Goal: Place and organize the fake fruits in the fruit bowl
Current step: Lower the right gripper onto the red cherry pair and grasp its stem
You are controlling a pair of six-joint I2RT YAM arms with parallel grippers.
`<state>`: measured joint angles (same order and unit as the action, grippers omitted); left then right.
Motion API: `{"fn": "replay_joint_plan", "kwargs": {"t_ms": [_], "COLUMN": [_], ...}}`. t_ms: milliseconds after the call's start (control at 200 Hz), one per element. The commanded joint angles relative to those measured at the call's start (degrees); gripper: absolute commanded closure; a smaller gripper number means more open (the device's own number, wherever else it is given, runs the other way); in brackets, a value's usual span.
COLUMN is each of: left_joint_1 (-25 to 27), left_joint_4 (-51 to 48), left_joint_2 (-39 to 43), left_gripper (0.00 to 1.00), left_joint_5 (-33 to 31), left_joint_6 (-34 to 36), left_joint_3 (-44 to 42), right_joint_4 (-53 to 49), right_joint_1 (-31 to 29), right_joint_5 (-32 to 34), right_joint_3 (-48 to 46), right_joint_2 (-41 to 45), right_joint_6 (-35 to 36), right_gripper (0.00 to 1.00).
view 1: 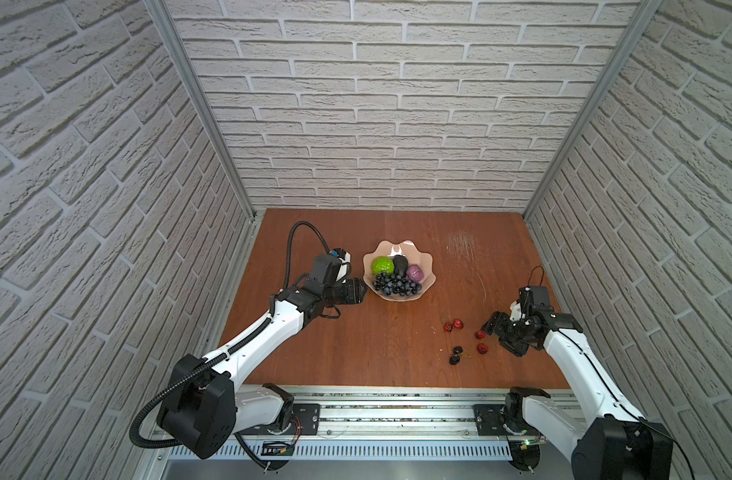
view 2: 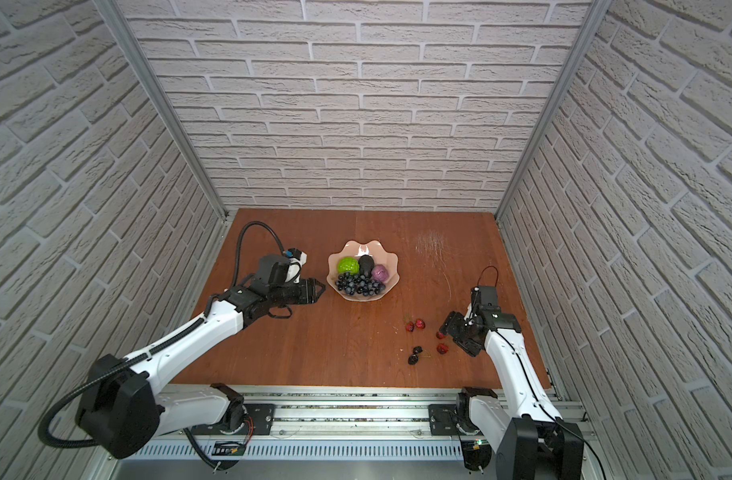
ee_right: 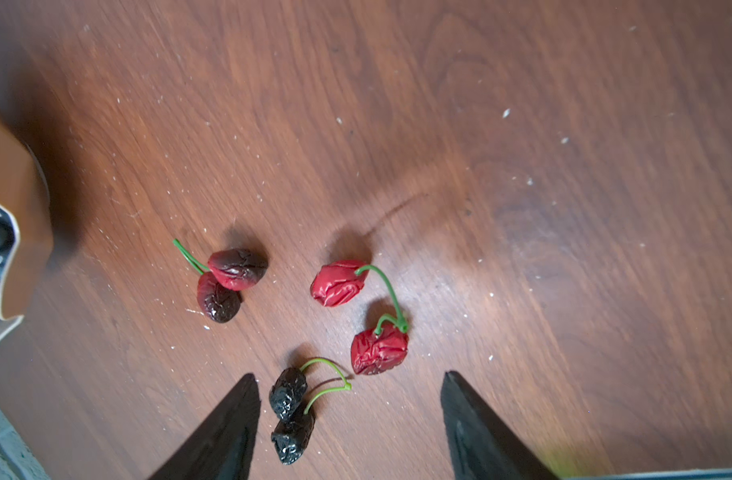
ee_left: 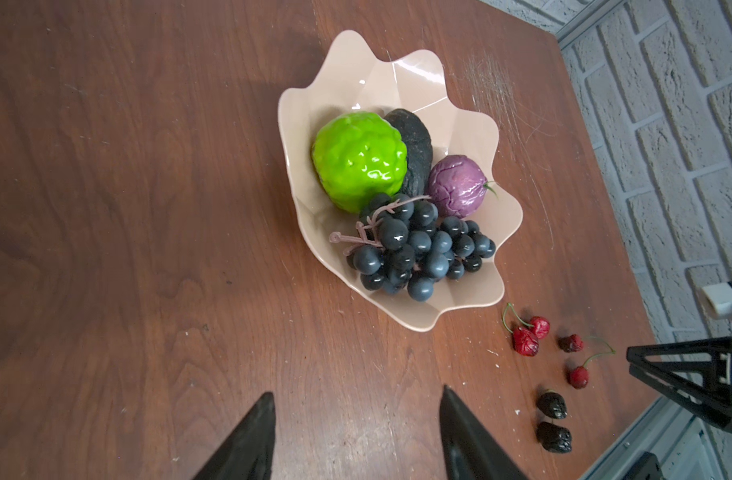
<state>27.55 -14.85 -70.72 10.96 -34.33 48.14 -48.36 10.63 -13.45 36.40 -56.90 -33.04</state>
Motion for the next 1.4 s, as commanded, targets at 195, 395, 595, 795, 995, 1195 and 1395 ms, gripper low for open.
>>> {"fn": "replay_joint_plan", "kwargs": {"t_ms": [195, 395, 595, 795, 995, 1195, 1395], "left_joint_1": [-0.92, -0.92, -0.85, -0.92, -0.92, -0.99, -0.92], "left_joint_4": [3.43, 2.73, 2.24, 1.48, 1.24, 1.11, 0.52], "left_joint_2": [0.78, 1.04, 0.44, 0.75, 0.17, 0.14, 0.49], "left_gripper": [0.37, 0.37, 0.37, 0.37, 0.37, 0.37, 0.37], "left_joint_5": [1.21, 0.82, 0.84, 0.38, 0.38, 0.38, -0.06], "left_joint_6": [-0.83, -1.42, -1.93, -2.2, -2.28, -2.49, -2.5], "left_joint_3": [-0.11, 0.65, 1.32, 1.86, 2.22, 2.48, 2.49], "right_joint_4": [6.43, 9.89, 14.52, 15.83, 15.99, 16.72, 16.09], "right_joint_1": [1.63, 2.28, 3.77, 3.96, 4.01, 3.97, 3.96], "right_joint_5": [-3.61, -4.67, -7.18, -7.81, -8.28, -8.51, -8.71], "right_joint_3": [-4.23, -5.19, -6.85, -7.49, -7.99, -8.03, -6.51], "right_joint_2": [-2.51, -4.81, -8.19, -8.06, -6.39, -7.47, -6.84], "right_joint_6": [-1.39, -1.2, -1.08, -0.69, -1.06, -0.72, 0.66], "right_gripper": [0.32, 0.37, 0.47, 0.59, 0.74, 0.93, 0.94]}}
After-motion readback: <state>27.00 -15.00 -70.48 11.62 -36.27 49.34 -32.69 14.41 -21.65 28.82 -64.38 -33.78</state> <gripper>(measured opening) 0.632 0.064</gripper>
